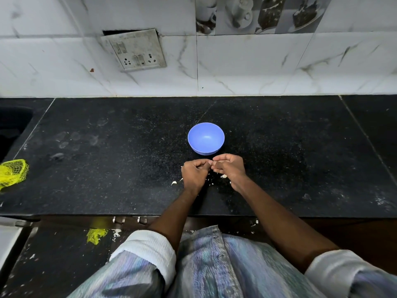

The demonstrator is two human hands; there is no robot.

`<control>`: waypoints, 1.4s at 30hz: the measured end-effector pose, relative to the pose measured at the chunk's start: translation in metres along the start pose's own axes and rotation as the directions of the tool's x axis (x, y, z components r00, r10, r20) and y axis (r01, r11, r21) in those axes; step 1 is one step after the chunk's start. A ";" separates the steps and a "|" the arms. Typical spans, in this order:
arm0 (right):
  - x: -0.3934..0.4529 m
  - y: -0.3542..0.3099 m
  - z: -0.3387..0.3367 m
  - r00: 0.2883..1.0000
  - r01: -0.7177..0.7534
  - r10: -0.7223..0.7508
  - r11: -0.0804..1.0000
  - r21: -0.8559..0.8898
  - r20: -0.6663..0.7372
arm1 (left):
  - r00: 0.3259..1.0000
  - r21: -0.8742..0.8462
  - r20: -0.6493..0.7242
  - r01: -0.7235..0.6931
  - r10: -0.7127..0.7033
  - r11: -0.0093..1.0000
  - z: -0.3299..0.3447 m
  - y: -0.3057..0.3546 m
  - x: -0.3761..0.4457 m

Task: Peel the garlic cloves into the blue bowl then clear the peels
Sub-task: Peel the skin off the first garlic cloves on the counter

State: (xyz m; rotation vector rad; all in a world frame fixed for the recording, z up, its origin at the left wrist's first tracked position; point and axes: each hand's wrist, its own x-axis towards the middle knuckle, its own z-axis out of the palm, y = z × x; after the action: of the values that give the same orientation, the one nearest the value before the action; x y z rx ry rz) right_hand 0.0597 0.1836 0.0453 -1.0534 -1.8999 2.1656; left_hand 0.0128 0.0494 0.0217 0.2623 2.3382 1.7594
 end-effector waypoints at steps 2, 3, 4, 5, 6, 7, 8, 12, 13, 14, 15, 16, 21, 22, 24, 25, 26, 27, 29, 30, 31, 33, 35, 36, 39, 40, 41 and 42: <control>0.000 0.001 0.000 1.000 0.001 -0.001 1.000 0.000 -0.007 | 1.000 0.019 0.001 -0.008 0.008 1.000 0.000 0.001 -0.001; 0.000 0.001 0.000 1.000 0.006 -0.006 1.000 -0.002 -0.011 | 1.000 0.032 0.000 -0.011 0.011 0.999 0.001 0.002 -0.002; 0.000 0.002 0.001 1.000 0.013 -0.013 1.000 -0.006 -0.015 | 1.000 0.049 -0.002 -0.012 0.012 0.999 0.002 0.003 -0.003; 0.000 0.002 0.001 1.000 0.019 -0.019 1.000 -0.009 -0.020 | 1.000 0.067 -0.005 -0.011 0.011 0.998 0.003 0.003 -0.003; 0.000 0.003 0.001 0.999 0.022 -0.023 1.000 -0.013 -0.026 | 1.000 0.082 -0.006 -0.008 0.008 0.997 0.004 0.003 -0.004; 0.000 0.004 0.002 0.999 0.024 -0.024 1.000 -0.013 -0.032 | 1.000 0.094 -0.007 -0.006 0.007 0.996 0.004 0.004 -0.004; 0.000 0.005 0.002 0.999 0.023 -0.023 1.000 -0.011 -0.038 | 1.000 0.106 -0.009 -0.007 0.008 0.994 0.005 0.003 -0.004; 0.001 0.006 0.004 0.998 0.019 -0.020 1.000 -0.005 -0.067 | 0.999 0.179 -0.002 -0.044 0.045 0.983 0.006 0.003 -0.005; 0.001 0.006 0.004 0.997 0.018 -0.019 1.000 -0.009 -0.073 | 0.998 0.201 0.003 -0.058 0.058 0.978 0.006 0.004 -0.005; 0.001 0.006 0.004 0.997 0.017 -0.018 1.000 -0.015 -0.078 | 0.998 0.217 0.009 -0.067 0.067 0.974 0.006 0.004 -0.005; 0.001 0.006 0.003 0.997 0.015 -0.016 1.000 -0.020 -0.081 | 0.997 0.227 0.018 -0.072 0.070 0.971 0.007 0.004 -0.004; 0.001 0.006 0.003 0.997 0.013 -0.015 1.000 -0.023 -0.082 | 0.997 0.235 0.028 -0.074 0.069 0.969 0.007 0.004 -0.003; 0.001 0.007 0.002 0.996 0.010 -0.015 0.998 -0.066 -0.087 | 0.993 0.253 0.057 -0.110 0.099 0.961 0.006 0.002 -0.003; 0.002 0.007 0.002 0.996 0.014 -0.021 0.996 -0.083 -0.089 | 0.993 0.254 0.061 -0.111 0.099 0.961 0.006 0.002 -0.004; 0.001 0.006 0.002 0.996 0.020 -0.029 0.994 -0.104 -0.088 | 0.995 0.239 0.059 -0.092 0.080 0.967 0.006 0.002 -0.003; 0.001 0.005 0.001 0.996 0.019 -0.029 0.994 -0.110 -0.089 | 0.997 0.208 0.055 -0.063 0.053 0.976 0.006 0.001 -0.002; 0.001 0.005 0.001 0.996 0.019 -0.029 0.994 -0.109 -0.089 | 0.998 0.151 0.055 -0.015 0.007 0.988 0.006 0.001 -0.001; 0.001 0.004 0.000 0.996 0.016 -0.025 0.995 -0.098 -0.088 | 0.997 0.075 0.061 0.049 -0.053 0.996 0.007 0.000 0.000; 0.000 0.003 -0.001 0.997 0.001 -0.005 0.999 -0.050 -0.080 | 0.982 -0.087 0.094 0.172 -0.163 0.981 0.007 0.000 0.000; -0.001 0.002 -0.001 0.997 -0.009 0.007 1.000 -0.026 -0.075 | 0.971 -0.165 0.116 0.225 -0.208 0.960 0.007 0.000 0.000; -0.001 0.001 -0.001 0.997 -0.019 0.018 1.000 -0.008 -0.072 | 0.959 -0.237 0.139 0.275 -0.247 0.932 0.007 0.001 0.000; -0.002 0.000 -0.002 0.998 -0.026 0.027 1.000 0.013 -0.064 | 0.935 -0.339 0.174 0.352 -0.309 0.872 0.007 0.001 0.000; -0.002 0.000 -0.002 0.998 -0.027 0.028 0.999 0.019 -0.060 | 0.919 -0.387 0.192 0.394 -0.345 0.834 0.006 0.000 0.002; -0.002 0.000 -0.002 0.998 -0.028 0.029 0.999 0.020 -0.057 | 0.914 -0.404 0.195 0.405 -0.355 0.820 0.006 0.000 0.002; -0.001 0.001 -0.003 0.999 -0.039 0.040 0.999 0.035 -0.036 | 0.921 -0.405 0.185 0.389 -0.343 0.827 0.006 0.001 0.001; -0.001 0.001 -0.004 0.998 -0.047 0.049 0.998 0.039 -0.028 | 0.929 -0.386 0.171 0.370 -0.328 0.845 0.006 0.002 0.000; -0.001 0.001 -0.004 0.998 -0.058 0.059 0.998 0.040 -0.021 | 0.938 -0.364 0.153 0.346 -0.311 0.865 0.006 0.001 -0.001; -0.001 0.001 -0.004 0.998 -0.069 0.069 0.997 0.038 -0.012 | 0.946 -0.339 0.134 0.323 -0.295 0.883 0.005 0.000 -0.001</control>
State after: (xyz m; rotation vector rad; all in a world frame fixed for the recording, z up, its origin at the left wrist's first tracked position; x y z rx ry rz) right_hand 0.0626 0.1860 0.0443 -1.1400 -1.8357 2.2153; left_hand 0.0152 0.0539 0.0202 -0.0959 1.8325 1.9193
